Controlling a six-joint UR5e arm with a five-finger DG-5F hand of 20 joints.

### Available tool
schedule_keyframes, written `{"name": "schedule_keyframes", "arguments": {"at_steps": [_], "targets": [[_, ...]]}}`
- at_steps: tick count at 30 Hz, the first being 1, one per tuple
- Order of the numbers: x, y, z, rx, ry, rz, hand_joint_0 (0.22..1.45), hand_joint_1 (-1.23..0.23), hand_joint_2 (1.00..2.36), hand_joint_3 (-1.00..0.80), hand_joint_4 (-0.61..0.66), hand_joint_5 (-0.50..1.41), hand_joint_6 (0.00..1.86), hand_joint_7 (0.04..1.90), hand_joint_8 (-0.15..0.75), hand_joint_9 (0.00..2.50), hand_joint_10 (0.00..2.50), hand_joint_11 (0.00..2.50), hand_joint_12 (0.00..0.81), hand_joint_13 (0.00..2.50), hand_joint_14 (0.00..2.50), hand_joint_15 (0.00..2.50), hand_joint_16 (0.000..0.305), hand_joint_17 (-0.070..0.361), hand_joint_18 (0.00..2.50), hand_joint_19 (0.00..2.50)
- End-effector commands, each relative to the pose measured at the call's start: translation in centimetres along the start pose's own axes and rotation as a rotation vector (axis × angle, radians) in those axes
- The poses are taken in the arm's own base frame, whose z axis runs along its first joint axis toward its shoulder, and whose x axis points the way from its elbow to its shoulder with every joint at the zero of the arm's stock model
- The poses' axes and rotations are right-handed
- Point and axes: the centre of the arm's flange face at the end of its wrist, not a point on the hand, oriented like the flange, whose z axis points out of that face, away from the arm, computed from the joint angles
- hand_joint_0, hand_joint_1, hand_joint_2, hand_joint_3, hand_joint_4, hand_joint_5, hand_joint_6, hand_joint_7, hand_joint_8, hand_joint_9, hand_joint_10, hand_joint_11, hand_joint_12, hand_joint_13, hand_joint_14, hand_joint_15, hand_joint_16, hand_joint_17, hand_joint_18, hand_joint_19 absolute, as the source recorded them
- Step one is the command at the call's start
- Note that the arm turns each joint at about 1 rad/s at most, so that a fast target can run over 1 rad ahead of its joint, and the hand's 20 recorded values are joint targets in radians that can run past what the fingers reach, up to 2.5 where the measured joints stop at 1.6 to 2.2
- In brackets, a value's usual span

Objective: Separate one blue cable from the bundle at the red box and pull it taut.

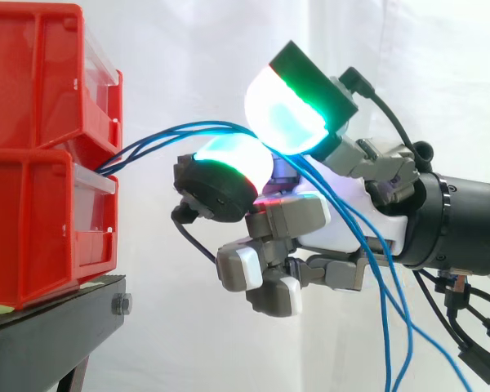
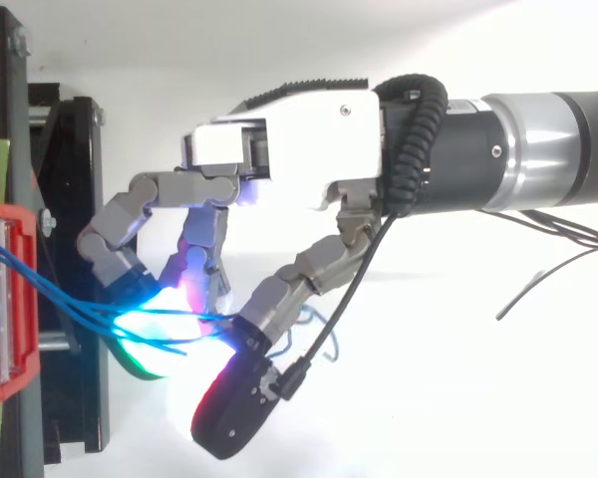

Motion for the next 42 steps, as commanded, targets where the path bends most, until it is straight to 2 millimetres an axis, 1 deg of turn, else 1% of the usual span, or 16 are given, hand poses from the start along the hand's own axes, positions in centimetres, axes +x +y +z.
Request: {"name": "schedule_keyframes", "arguments": {"at_steps": [1,3,4,5,7,10,12,17,19,22,24,25,29,31,37,42], "targets": [[-0.23,-0.07,-0.13,0.007,0.004,0.001,0.53,-0.98,1.00,-0.50,0.19,-0.12,0.89,1.35,0.420,1.23,0.03,1.12,0.432,1.03,0.02,0.66,0.058,0.130,1.14,0.71],[-0.21,-0.06,-0.13,0.007,0.005,0.001,0.50,-0.96,1.00,-0.50,0.20,-0.12,0.88,1.32,0.429,1.23,0.03,1.11,0.443,1.03,0.02,0.65,0.060,0.135,1.16,0.70],[-0.18,-0.13,-0.18,0.008,0.007,0.001,0.47,-0.85,1.00,-0.50,0.21,-0.12,0.87,1.28,0.431,1.24,0.02,1.10,0.458,1.04,0.02,0.65,0.063,0.142,1.18,0.71],[-0.20,-0.13,-0.18,0.008,0.005,0.001,0.46,-0.80,1.00,-0.50,0.21,-0.12,0.86,1.28,0.429,1.24,0.02,1.06,0.461,1.04,0.02,0.64,0.063,0.142,1.18,0.71],[-0.32,-0.11,-0.18,0.005,0.004,0.000,0.51,-0.60,1.00,-0.50,0.22,-0.12,0.83,1.27,0.416,1.23,0.02,1.05,0.446,1.03,0.02,0.64,0.061,0.136,1.16,0.74],[-0.22,-0.02,-0.09,0.002,0.005,0.000,0.60,-0.51,1.00,-0.50,0.20,-0.12,0.81,1.28,0.398,1.22,0.02,1.02,0.428,1.02,0.02,0.65,0.056,0.127,1.12,0.78],[-0.33,-0.09,-0.16,0.004,0.004,0.000,0.63,-0.54,1.00,-0.50,0.18,-0.12,0.81,1.29,0.397,1.22,0.02,1.02,0.433,1.02,0.02,0.65,0.057,0.127,1.12,0.80],[-0.21,-0.07,-0.12,0.002,0.005,-0.001,0.59,-0.69,1.02,-0.23,0.17,-0.13,0.81,1.37,0.411,1.19,0.02,1.04,0.440,1.01,0.02,0.66,0.058,0.130,1.13,0.82],[-0.21,-0.09,-0.13,0.004,0.005,-0.001,0.60,-0.73,1.02,-0.19,0.18,-0.14,0.83,1.38,0.413,1.17,0.02,1.05,0.446,1.01,0.02,0.66,0.058,0.130,1.13,0.82],[-0.31,-0.12,-0.19,0.007,0.005,-0.001,0.65,-0.82,1.03,-0.17,0.17,-0.16,0.85,1.37,0.412,1.11,0.02,1.08,0.439,0.99,0.02,0.65,0.058,0.131,1.14,0.77],[-0.30,-0.14,-0.21,0.008,0.005,-0.001,0.67,-0.86,1.03,-0.17,0.16,-0.17,0.85,1.47,0.414,1.09,0.02,1.08,0.436,0.99,0.02,0.64,0.058,0.130,1.14,0.75],[-0.30,-0.14,-0.21,0.008,0.005,-0.001,0.71,-0.91,1.03,-0.18,0.17,-0.17,0.85,1.59,0.424,1.09,0.02,1.08,0.433,0.99,0.02,0.64,0.057,0.129,1.14,0.75],[-0.19,-0.06,-0.13,0.006,0.007,-0.001,0.77,-0.94,1.02,-0.28,0.14,-0.17,0.87,1.61,0.420,1.11,0.02,1.09,0.422,1.00,0.02,0.64,0.056,0.126,1.16,0.75],[-0.30,-0.14,-0.21,0.008,0.005,0.001,0.83,-0.93,1.00,-0.50,0.15,-0.17,0.89,1.59,0.417,1.12,0.02,1.09,0.415,1.00,0.02,0.64,0.055,0.123,1.15,0.75],[-0.21,-0.13,-0.21,0.007,0.015,0.001,0.78,-0.96,1.00,-0.50,0.19,-0.15,0.89,1.64,0.418,1.15,0.03,1.10,0.413,1.00,0.02,0.64,0.055,0.123,1.17,0.70],[-0.22,-0.10,-0.18,0.004,0.014,0.000,0.74,-0.98,1.00,-0.50,0.19,-0.12,0.90,1.64,0.414,1.18,0.03,1.11,0.407,1.00,0.02,0.64,0.054,0.122,1.16,0.70]]}}
